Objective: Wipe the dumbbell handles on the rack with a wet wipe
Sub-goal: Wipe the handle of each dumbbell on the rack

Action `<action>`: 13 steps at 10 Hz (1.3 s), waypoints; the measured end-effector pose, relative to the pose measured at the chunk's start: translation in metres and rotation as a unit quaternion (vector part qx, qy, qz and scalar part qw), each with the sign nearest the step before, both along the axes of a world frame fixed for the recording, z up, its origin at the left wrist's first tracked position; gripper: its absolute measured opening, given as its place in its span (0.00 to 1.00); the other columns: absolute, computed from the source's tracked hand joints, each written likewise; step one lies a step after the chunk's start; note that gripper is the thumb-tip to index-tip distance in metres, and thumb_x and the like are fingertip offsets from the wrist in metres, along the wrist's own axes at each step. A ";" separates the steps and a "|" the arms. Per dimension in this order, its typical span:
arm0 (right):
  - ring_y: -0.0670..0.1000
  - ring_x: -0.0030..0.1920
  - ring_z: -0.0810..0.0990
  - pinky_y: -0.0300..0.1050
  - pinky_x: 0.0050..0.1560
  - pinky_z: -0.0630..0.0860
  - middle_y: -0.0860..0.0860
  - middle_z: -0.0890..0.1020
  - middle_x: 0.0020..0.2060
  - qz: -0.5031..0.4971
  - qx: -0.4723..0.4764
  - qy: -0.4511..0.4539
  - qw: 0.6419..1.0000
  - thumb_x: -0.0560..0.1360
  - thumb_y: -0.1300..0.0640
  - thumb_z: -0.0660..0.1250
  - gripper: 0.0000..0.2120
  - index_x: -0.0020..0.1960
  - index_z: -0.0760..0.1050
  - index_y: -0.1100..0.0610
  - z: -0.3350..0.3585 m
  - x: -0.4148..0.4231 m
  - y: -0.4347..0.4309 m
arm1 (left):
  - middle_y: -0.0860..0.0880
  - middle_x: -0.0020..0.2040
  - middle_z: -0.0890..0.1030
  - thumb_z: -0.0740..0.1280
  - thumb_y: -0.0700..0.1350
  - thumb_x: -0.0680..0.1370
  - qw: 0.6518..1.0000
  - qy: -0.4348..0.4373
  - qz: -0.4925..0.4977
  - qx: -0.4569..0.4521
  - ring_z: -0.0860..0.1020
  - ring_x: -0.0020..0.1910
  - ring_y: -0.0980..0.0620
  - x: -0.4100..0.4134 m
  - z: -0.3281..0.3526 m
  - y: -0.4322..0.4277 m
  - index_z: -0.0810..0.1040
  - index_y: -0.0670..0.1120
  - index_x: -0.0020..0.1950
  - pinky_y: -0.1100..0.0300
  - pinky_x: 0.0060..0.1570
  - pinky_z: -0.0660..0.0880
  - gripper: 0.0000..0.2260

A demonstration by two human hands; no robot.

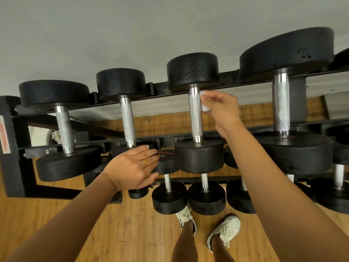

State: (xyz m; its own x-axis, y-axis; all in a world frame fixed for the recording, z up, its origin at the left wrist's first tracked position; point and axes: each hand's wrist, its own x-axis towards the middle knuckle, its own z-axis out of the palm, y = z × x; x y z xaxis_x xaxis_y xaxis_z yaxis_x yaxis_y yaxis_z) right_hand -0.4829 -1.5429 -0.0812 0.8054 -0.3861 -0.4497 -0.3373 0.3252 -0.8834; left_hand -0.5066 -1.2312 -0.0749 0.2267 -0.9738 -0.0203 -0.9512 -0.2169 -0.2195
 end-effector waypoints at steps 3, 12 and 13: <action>0.48 0.54 0.84 0.54 0.62 0.79 0.48 0.86 0.49 0.059 -0.036 0.005 0.998 0.76 0.63 0.72 0.09 0.50 0.83 0.50 0.001 -0.018 -0.004 | 0.45 0.57 0.86 0.57 0.54 0.86 1.000 -0.003 -0.004 0.006 0.83 0.61 0.47 0.000 -0.001 0.001 0.87 0.43 0.58 0.51 0.73 0.66 0.22; 0.46 0.51 0.85 0.51 0.59 0.81 0.47 0.86 0.49 0.106 -0.131 -0.001 0.986 0.75 0.62 0.74 0.10 0.55 0.84 0.54 0.000 -0.051 -0.002 | 0.44 0.55 0.87 0.60 0.53 0.84 1.000 0.002 -0.001 -0.008 0.84 0.60 0.47 -0.001 0.000 -0.001 0.87 0.42 0.57 0.51 0.73 0.66 0.20; 0.44 0.51 0.84 0.49 0.61 0.80 0.46 0.86 0.49 0.149 -0.128 0.024 0.980 0.74 0.61 0.74 0.09 0.54 0.84 0.53 -0.002 -0.068 -0.002 | 0.44 0.55 0.87 0.59 0.53 0.85 1.000 0.001 -0.001 -0.015 0.84 0.60 0.46 -0.001 -0.001 0.000 0.87 0.42 0.57 0.51 0.73 0.66 0.21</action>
